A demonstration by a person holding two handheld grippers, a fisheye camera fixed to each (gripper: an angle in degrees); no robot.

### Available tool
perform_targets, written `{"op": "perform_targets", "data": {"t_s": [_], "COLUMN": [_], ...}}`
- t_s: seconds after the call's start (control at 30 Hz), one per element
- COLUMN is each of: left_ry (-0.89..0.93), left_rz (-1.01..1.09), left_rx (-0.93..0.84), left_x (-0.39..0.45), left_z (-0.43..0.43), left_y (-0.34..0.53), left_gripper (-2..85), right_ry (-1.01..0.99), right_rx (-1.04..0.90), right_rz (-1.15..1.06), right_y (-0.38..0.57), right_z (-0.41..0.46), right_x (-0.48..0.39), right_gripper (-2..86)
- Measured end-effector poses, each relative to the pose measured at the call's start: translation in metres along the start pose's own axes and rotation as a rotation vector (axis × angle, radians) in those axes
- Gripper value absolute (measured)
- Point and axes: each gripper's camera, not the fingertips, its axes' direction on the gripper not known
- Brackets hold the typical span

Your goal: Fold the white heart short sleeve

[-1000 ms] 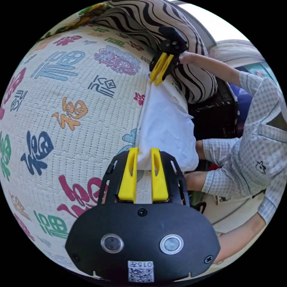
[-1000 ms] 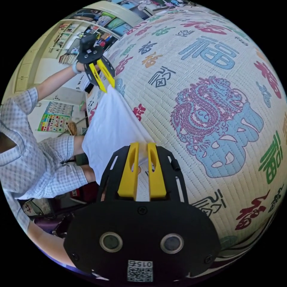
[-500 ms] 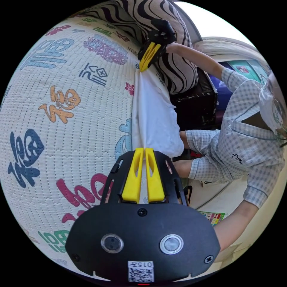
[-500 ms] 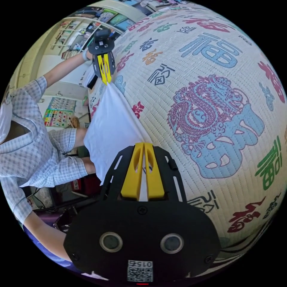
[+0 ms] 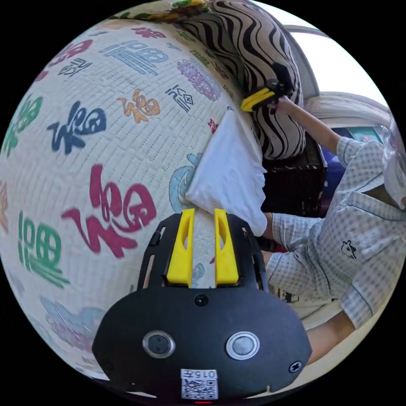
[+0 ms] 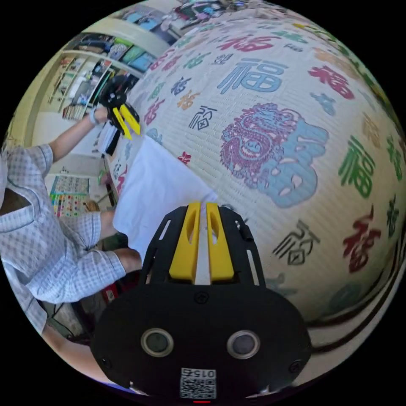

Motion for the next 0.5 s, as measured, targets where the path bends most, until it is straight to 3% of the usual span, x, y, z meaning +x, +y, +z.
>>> {"op": "perform_targets", "data": {"t_s": [0.13,0.27,0.4,0.5], "left_ry": [0.056,0.257,0.247,0.215], "left_rz": [-0.213,-0.439,-0.511,-0.465], "left_rx": [0.066,0.078,0.072,0.034], "left_x": [0.039,0.067,0.087,0.101], "left_z": [0.034,0.110,0.154,0.165], "left_y": [0.067,0.123,0.148,0.164], "left_gripper": [9.3,10.5,10.8,6.5], "right_ry": [-0.014,-0.072,-0.163,-0.102], "right_rx": [-0.063,-0.207,-0.164,-0.189], "right_rz": [0.140,0.275,0.412,0.373], "right_y": [0.052,0.091,0.105,0.104], "right_z": [0.029,0.091,0.120,0.126], "right_x": [-0.040,-0.070,-0.084,-0.094], "right_gripper": [6.8,8.2,6.0,2.4]}}
